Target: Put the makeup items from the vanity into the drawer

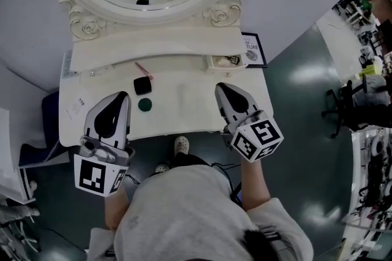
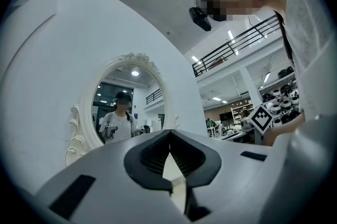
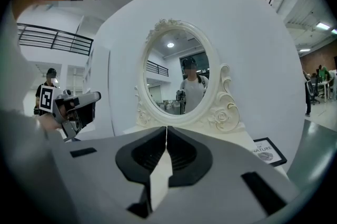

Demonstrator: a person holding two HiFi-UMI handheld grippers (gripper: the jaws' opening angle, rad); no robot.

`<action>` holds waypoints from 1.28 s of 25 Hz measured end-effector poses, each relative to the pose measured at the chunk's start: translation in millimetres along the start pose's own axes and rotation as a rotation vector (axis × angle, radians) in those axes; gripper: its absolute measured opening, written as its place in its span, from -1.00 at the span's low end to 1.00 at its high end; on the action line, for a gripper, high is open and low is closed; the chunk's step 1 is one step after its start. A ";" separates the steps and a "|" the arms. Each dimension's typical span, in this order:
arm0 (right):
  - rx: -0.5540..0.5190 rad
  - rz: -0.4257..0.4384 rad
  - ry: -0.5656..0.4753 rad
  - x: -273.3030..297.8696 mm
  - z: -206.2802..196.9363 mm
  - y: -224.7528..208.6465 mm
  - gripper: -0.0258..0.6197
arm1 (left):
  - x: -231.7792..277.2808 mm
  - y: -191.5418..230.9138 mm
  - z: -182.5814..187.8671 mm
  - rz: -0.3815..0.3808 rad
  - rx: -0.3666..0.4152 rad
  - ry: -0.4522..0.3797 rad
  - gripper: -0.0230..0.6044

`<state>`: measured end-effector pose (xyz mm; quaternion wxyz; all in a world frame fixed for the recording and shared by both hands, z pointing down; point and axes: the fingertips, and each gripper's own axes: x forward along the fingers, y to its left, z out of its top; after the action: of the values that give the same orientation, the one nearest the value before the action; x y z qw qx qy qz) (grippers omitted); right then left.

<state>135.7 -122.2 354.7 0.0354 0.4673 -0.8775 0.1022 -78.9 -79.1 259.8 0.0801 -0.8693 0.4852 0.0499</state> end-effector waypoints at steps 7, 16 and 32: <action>-0.012 0.006 -0.058 -23.1 10.6 27.5 -0.85 | -21.5 -10.9 11.3 -0.016 0.013 -0.013 -0.88; -0.094 0.011 -0.109 -46.7 23.7 65.3 -0.85 | -49.4 -19.2 21.7 -0.033 0.023 -0.017 -0.88; -0.151 0.022 -0.201 -76.3 35.8 123.1 -0.84 | -92.5 -23.3 33.3 -0.046 0.028 -0.033 -0.88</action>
<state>77.8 -1.0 289.7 -0.0187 0.4615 -0.8869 -0.0112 -107.8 16.4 244.4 0.1011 -0.8781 0.4643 0.0556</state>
